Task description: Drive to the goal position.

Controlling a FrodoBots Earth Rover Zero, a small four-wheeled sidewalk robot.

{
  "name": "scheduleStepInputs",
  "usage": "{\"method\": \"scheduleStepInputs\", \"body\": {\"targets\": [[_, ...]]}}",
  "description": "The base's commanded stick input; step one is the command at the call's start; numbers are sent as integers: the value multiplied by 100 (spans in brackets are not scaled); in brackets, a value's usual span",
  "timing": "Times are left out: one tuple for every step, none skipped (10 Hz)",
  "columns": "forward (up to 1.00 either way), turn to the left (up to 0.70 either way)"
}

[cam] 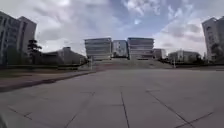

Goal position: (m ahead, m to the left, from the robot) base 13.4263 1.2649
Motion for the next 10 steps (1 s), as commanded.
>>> {"method": "scheduleStepInputs", "body": {"targets": [[70,0],[70,0],[70,0],[70,0],[70,0],[70,0],[70,0],[70,0],[70,0],[70,0]]}}
